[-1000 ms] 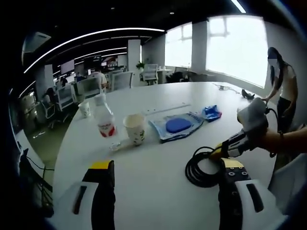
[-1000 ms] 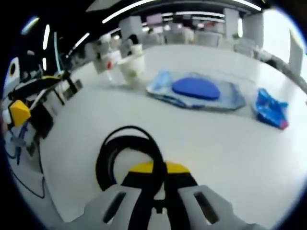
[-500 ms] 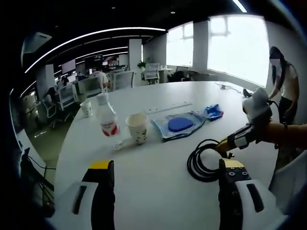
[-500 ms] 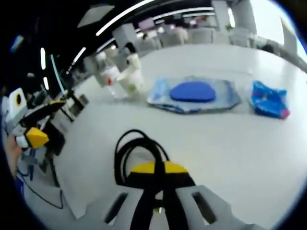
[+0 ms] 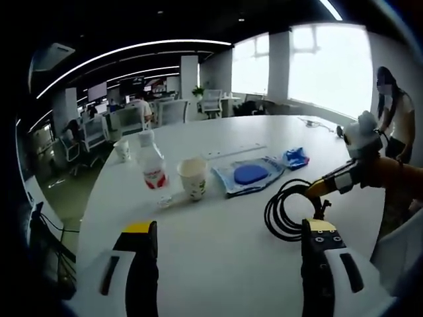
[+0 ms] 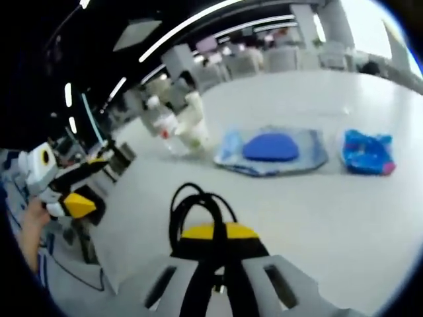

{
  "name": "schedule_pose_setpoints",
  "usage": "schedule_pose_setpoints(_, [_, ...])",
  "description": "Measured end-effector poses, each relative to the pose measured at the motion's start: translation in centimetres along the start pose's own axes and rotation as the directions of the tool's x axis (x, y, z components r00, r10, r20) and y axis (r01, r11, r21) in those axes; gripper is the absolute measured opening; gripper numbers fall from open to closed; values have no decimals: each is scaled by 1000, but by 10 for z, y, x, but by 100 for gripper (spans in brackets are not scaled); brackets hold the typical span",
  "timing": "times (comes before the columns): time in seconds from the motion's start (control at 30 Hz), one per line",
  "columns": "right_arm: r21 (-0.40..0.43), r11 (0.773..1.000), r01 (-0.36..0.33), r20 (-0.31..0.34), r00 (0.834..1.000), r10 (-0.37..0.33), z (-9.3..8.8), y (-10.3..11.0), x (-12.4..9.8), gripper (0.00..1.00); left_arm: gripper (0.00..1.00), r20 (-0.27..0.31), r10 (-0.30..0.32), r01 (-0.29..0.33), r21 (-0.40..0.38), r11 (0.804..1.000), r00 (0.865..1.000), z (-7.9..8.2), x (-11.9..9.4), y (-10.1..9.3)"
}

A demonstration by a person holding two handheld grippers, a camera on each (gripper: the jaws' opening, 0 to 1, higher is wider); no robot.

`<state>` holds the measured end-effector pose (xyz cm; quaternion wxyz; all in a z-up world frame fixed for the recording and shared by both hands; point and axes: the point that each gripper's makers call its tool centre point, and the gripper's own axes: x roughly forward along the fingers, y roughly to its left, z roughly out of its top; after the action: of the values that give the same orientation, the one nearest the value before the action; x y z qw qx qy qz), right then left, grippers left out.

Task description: Arrange the tabletop items into an orderly group along one side of the table until the central work area is clear of visible clutter.

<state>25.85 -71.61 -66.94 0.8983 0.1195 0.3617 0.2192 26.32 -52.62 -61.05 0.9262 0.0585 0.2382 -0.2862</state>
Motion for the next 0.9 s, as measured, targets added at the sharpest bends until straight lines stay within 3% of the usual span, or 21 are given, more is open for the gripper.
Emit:
schedule_pose_setpoints(0.5, [40,997,72,51,996,-74,27,-42,-33,0,88,0,9,-9,5,1000,1000,1,-2,1])
schedule_pose_setpoints(0.9, [77,990,117,62,991,-122,36,-74,-49,0,88,-6,14,-14,10,1000,1000,1,-5,2])
